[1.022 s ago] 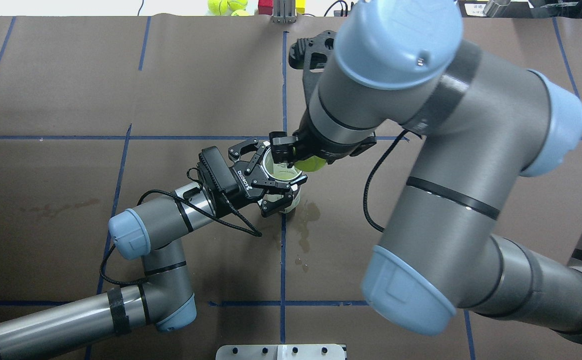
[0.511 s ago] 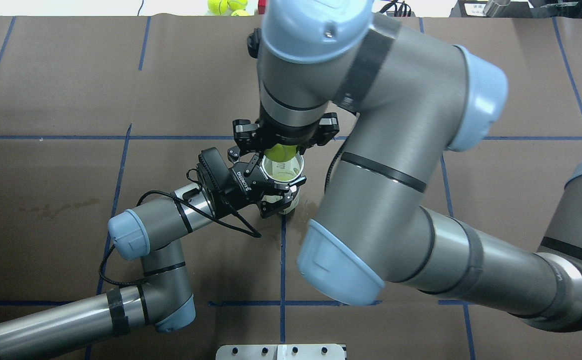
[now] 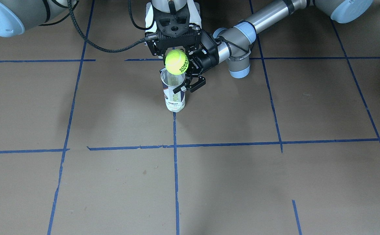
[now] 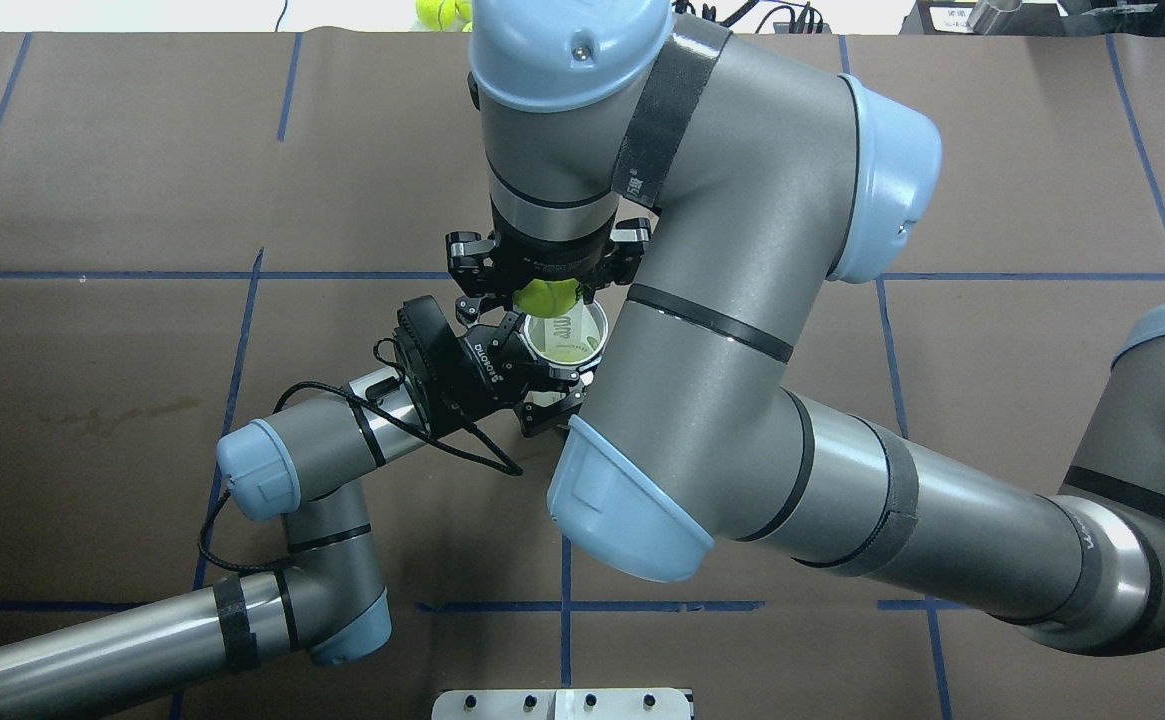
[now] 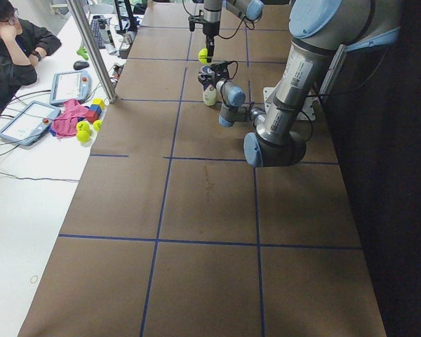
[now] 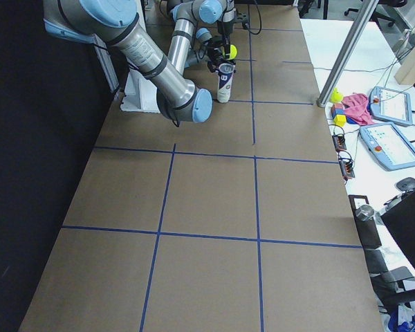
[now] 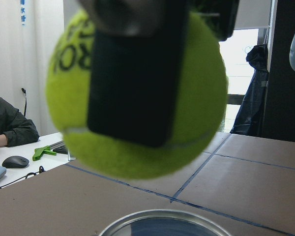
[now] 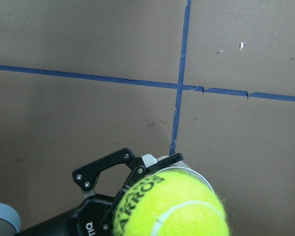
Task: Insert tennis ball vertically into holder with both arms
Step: 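Open the right gripper to drop the second ball into the can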
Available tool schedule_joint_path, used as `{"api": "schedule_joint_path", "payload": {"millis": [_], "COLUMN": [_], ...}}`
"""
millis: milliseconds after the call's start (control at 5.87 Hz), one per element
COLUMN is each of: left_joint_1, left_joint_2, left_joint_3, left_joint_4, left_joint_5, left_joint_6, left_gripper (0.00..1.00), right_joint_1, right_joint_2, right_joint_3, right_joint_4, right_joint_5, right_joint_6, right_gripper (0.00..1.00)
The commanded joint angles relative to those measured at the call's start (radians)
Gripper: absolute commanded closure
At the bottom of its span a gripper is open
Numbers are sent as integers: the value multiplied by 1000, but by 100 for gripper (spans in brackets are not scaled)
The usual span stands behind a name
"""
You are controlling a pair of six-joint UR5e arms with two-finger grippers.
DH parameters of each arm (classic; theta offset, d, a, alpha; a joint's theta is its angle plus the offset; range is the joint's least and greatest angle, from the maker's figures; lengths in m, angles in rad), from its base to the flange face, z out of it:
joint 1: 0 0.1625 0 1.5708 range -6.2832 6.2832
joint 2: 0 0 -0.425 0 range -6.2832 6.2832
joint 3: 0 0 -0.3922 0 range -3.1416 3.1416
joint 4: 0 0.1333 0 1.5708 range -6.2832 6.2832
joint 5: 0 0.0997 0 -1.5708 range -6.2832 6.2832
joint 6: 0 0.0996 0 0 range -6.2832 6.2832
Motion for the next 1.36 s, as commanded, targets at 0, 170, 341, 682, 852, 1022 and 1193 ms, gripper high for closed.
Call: {"api": "schedule_joint_path", "payload": {"millis": [0,170,341,682,852,1022,1193], "left_joint_1": [0,0,0,0,0,0,0], "left_joint_2": [-1,-1,-1,-1,-1,-1,-2], "left_joint_3": [2,0,2,2,2,0,0], "left_joint_4": [0,0,0,0,0,-2,-2], "left_joint_5": [0,0,0,0,0,0,0], "left_joint_6": [0,0,0,0,0,0,0], "left_gripper": [13,13,13,13,13,12,6], "right_joint_1": [-1,-1,-7,-7,-7,-6,-4], "right_joint_2": [-3,-10,-13,-13,-12,-20,-29], "right_joint_3": [5,5,5,12,14,35,52], "right_joint_4": [-23,-23,-23,-23,-23,-24,-24], "right_joint_5": [-2,-27,-46,-44,-44,-43,-43], "right_joint_6": [0,0,-2,-2,-3,-14,-15], "right_gripper": [57,1,0,0,0,0,0]}}
